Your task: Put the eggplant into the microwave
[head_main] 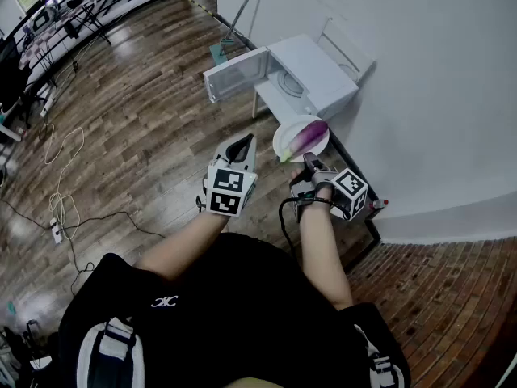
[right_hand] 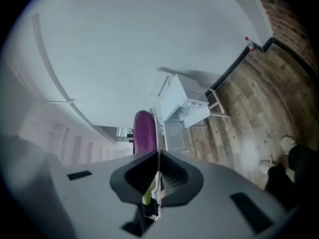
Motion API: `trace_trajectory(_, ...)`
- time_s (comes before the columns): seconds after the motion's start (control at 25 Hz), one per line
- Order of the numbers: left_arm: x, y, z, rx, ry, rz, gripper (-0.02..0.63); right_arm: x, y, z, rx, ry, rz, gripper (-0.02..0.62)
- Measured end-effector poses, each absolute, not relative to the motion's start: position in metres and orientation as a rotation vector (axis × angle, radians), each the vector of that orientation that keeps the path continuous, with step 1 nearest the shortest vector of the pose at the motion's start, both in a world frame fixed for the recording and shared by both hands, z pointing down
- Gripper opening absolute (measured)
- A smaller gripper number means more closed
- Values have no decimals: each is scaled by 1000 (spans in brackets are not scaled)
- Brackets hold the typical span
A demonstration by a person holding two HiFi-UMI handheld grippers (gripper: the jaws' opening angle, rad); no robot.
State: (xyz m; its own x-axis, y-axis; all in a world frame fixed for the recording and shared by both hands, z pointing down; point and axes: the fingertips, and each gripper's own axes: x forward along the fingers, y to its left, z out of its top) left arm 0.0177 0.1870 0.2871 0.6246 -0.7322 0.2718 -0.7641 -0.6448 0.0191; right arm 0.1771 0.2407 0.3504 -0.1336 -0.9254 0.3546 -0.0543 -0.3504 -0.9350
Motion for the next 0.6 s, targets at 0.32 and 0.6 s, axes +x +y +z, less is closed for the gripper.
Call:
trace_trajectory(0.32, 13, 182, 295, 2684, -1252, 386, -2, 170, 235, 352, -1427, 1173, -1565, 26)
trace_trajectory(0.6, -4, 167, 302, 2660, -1238, 387, -2, 156, 223, 347, -1421, 1181, -1551, 26)
